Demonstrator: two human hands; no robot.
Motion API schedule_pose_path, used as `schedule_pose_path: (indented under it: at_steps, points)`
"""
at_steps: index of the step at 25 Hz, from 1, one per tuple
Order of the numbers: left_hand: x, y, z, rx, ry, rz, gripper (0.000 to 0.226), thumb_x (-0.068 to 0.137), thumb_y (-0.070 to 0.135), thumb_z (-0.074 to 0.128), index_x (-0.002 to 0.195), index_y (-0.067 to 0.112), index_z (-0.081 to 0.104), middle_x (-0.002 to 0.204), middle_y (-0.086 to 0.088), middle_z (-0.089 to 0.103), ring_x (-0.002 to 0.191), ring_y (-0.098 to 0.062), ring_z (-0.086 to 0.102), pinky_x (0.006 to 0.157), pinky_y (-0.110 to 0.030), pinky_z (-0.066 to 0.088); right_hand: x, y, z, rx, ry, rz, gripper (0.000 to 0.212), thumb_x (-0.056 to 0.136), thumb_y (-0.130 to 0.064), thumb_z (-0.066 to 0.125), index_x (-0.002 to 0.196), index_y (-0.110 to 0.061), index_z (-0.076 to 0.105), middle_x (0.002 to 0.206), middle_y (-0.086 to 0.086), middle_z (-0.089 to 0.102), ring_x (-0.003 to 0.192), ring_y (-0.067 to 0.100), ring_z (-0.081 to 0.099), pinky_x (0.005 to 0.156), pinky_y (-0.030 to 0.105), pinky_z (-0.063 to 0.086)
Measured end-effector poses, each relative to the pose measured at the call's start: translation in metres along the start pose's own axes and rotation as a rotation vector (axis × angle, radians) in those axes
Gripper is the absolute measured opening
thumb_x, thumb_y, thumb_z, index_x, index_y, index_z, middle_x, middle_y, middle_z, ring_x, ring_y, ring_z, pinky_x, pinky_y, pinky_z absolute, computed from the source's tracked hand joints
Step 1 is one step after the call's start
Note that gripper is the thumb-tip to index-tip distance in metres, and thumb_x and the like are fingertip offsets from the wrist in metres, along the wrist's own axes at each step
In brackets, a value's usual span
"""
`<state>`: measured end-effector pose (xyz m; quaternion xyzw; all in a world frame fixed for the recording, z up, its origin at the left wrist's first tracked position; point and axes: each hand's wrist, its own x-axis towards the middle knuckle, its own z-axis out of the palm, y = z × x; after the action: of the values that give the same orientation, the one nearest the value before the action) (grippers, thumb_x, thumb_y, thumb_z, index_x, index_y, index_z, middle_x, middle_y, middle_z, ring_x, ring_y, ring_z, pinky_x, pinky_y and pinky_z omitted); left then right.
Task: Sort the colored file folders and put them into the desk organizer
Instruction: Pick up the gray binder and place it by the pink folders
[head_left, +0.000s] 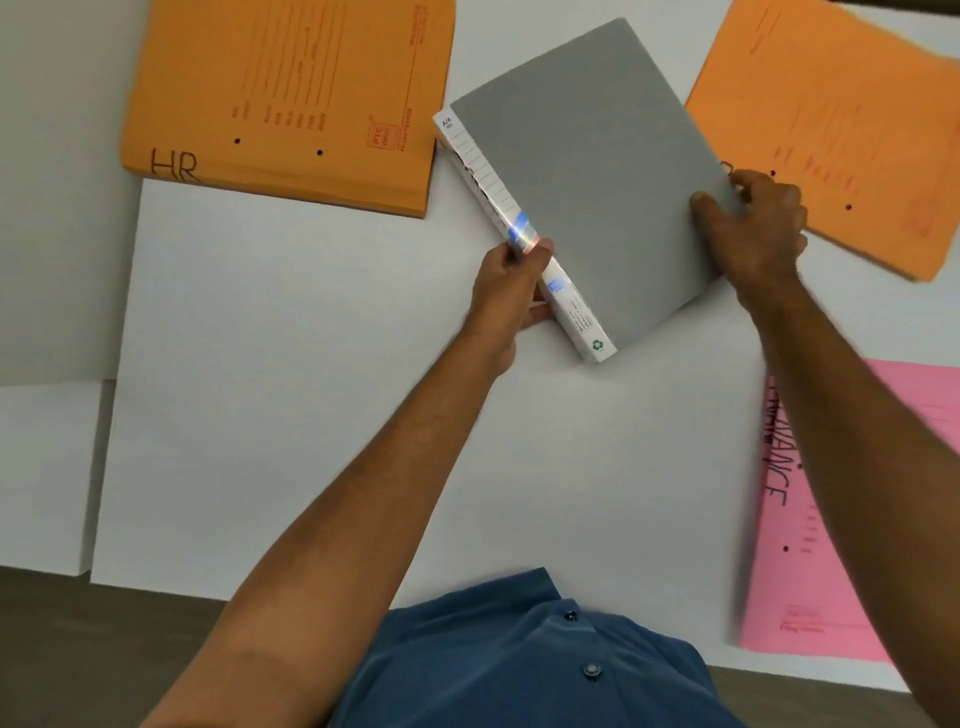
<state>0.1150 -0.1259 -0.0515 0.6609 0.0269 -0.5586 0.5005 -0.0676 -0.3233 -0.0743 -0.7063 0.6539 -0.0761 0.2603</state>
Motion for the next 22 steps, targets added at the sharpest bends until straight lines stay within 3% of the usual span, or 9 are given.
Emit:
schedule_pose_path:
  at_steps: [3, 5, 7, 12, 16, 18, 22]
  points:
    - [0.0, -0.004, 0.008, -0.062, 0.002, -0.006, 0.041, 0.093, 0.032, 0.072, 0.126, 0.018, 0.053, 0.106, 0.0, 0.062, 0.094, -0.018, 0.064, 0.098, -0.048, 0.057, 0.005, -0.001, -0.001, 0.209, -0.017, 0.048, 0.071, 0.073, -0.074, 0.065, 0.129, -0.031, 0.065, 0.131, 0.002, 0.053, 0.123, 0.02, 0.055, 0.105, 0.044, 0.048]
    - [-0.002, -0.004, 0.007, -0.109, 0.008, 0.008, 0.04, 0.094, 0.031, 0.072, 0.127, 0.019, 0.053, 0.105, 0.003, 0.062, 0.094, -0.014, 0.063, 0.101, -0.044, 0.055, 0.001, -0.003, -0.005, 0.329, -0.025, 0.081, 0.065, 0.073, -0.069, 0.069, 0.121, -0.025, 0.071, 0.128, 0.007, 0.052, 0.112, 0.016, 0.06, 0.099, 0.039, 0.054]
    - [-0.007, -0.004, 0.003, -0.143, 0.015, 0.048, 0.04, 0.096, 0.027, 0.07, 0.131, 0.018, 0.054, 0.102, 0.005, 0.062, 0.092, -0.011, 0.061, 0.098, -0.037, 0.053, -0.012, -0.003, -0.01, 0.367, -0.023, 0.08, 0.057, 0.076, -0.062, 0.069, 0.116, -0.021, 0.072, 0.124, 0.008, 0.053, 0.099, 0.012, 0.06, 0.09, 0.032, 0.056]
    - [-0.042, -0.015, -0.005, -0.079, 0.057, 0.157, 0.03, 0.1, 0.024, 0.065, 0.127, 0.029, 0.053, 0.106, 0.009, 0.064, 0.093, -0.004, 0.06, 0.08, -0.019, 0.049, -0.079, 0.013, -0.021, 0.466, -0.056, 0.113, 0.045, 0.088, -0.039, 0.068, 0.123, -0.012, 0.06, 0.114, 0.0, 0.061, 0.097, 0.012, 0.061, 0.078, 0.02, 0.051]
    - [-0.078, -0.042, -0.013, 0.025, 0.065, 0.192, 0.033, 0.1, 0.025, 0.063, 0.133, 0.027, 0.055, 0.111, 0.007, 0.064, 0.095, -0.005, 0.06, 0.081, -0.022, 0.047, -0.156, 0.047, -0.032, 0.524, -0.105, 0.183, 0.044, 0.092, -0.031, 0.07, 0.128, -0.011, 0.055, 0.118, 0.002, 0.064, 0.1, 0.015, 0.064, 0.064, 0.008, 0.047]
    - [-0.095, -0.059, -0.018, 0.079, 0.049, 0.184, 0.037, 0.1, 0.023, 0.062, 0.137, 0.023, 0.056, 0.115, 0.004, 0.065, 0.095, -0.006, 0.06, 0.084, -0.023, 0.048, -0.191, 0.065, -0.036, 0.566, -0.125, 0.199, 0.043, 0.093, -0.027, 0.069, 0.131, -0.013, 0.054, 0.121, 0.002, 0.065, 0.106, 0.017, 0.065, 0.069, 0.01, 0.05]
    - [-0.125, -0.092, -0.027, 0.179, 0.0, 0.208, 0.04, 0.1, 0.022, 0.061, 0.139, 0.024, 0.058, 0.123, 0.003, 0.069, 0.106, -0.013, 0.066, 0.09, -0.026, 0.053, -0.255, 0.101, -0.039, 0.624, -0.164, 0.221, 0.043, 0.092, -0.026, 0.07, 0.132, -0.024, 0.053, 0.127, 0.0, 0.064, 0.114, 0.02, 0.064, 0.088, 0.033, 0.057]
